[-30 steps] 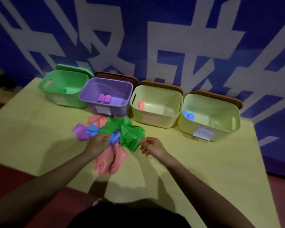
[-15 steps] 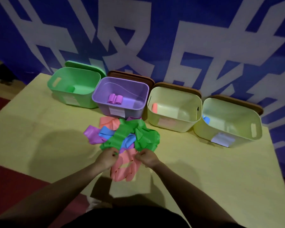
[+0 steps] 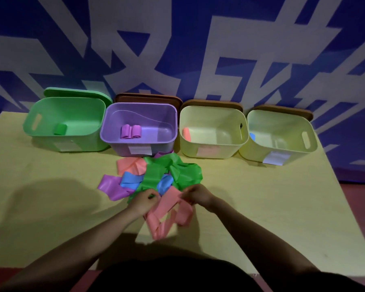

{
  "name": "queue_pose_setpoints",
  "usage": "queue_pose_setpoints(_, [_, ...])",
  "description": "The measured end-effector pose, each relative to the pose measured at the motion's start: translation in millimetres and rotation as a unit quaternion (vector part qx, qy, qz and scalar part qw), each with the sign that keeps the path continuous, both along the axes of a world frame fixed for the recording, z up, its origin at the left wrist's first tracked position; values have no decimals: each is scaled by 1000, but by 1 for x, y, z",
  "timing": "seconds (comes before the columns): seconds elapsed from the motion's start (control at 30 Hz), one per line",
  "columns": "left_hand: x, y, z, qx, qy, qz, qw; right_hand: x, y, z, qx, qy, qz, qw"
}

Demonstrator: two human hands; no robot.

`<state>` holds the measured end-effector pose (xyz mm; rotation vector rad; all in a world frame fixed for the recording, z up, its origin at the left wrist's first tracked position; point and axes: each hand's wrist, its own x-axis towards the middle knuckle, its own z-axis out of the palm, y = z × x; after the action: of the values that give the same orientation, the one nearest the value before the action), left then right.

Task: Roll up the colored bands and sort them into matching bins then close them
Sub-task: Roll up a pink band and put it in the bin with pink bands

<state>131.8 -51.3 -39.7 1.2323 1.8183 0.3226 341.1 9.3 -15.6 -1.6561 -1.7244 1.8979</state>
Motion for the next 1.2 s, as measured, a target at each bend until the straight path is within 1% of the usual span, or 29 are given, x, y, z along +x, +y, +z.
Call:
queue_pose_setpoints(0.07, [7, 8, 13, 41, -73, 48, 995, 7, 5, 27, 1, 80, -15, 997])
queue_pose_setpoints(0.13, [21, 17, 40, 83, -149, 109, 979, 15, 10, 57, 9, 147, -3, 989])
queue_pose_setpoints(0.17, [28, 20, 53, 102, -194, 138, 966, 19, 12, 70, 22, 170, 10, 985])
queue_pose_setpoints(0.23, [46, 23, 83, 113, -263, 163, 944, 28, 15, 95, 52, 187, 11, 981])
queue_pose_setpoints(0.3, [64, 22, 105, 117, -321, 170, 924, 38, 17, 114, 85, 194, -37, 977])
queue_pose_setpoints(0.33, [74, 20, 115, 128, -321, 166, 924, 44, 18, 120, 106, 197, -71, 972])
queue_pose_setpoints(0.4, [91, 16, 126, 164, -309, 121, 929, 56, 18, 128, 139, 190, -129, 963])
queue_pose_setpoints(0.47, [106, 12, 132, 194, -298, 106, 929, 71, 18, 135, 148, 183, -157, 959])
queue_pose_setpoints(0.53, [113, 11, 138, 215, -301, 132, 920, 89, 21, 141, 151, 191, -179, 953])
queue_pose_setpoints(0.6, [118, 11, 141, 214, -302, 149, 917, 108, 23, 147, 153, 209, -197, 946])
queue_pose_setpoints(0.7, [134, 7, 146, 207, -320, 162, 910, 125, 22, 151, 156, 217, -181, 947])
queue_pose_setpoints(0.77, [145, 7, 144, 192, -342, 198, 898, 131, 20, 150, 156, 211, -168, 950])
queue_pose_setpoints(0.83, [152, 7, 147, 178, -376, 232, 879, 135, 19, 149, 143, 220, -165, 951])
queue_pose_setpoints(0.9, [156, 9, 152, 170, -411, 250, 860, 137, 19, 151, 126, 241, -162, 949])
queue_pose_setpoints(0.97, [160, 9, 162, 174, -422, 250, 854, 140, 19, 154, 126, 257, -142, 948])
queue_pose_setpoints(1.03, [161, 10, 166, 198, -405, 235, 861, 141, 17, 159, 147, 248, -101, 952])
queue_pose_setpoints(1.1, [158, 11, 168, 226, -355, 192, 887, 142, 16, 162, 176, 201, -61, 962])
queue_pose_setpoints(1.13, [155, 13, 167, 233, -338, 181, 893, 142, 16, 163, 193, 173, -56, 964])
queue_pose_setpoints(1.2, [150, 18, 166, 216, -332, 197, 897, 140, 16, 163, 230, 136, -86, 960])
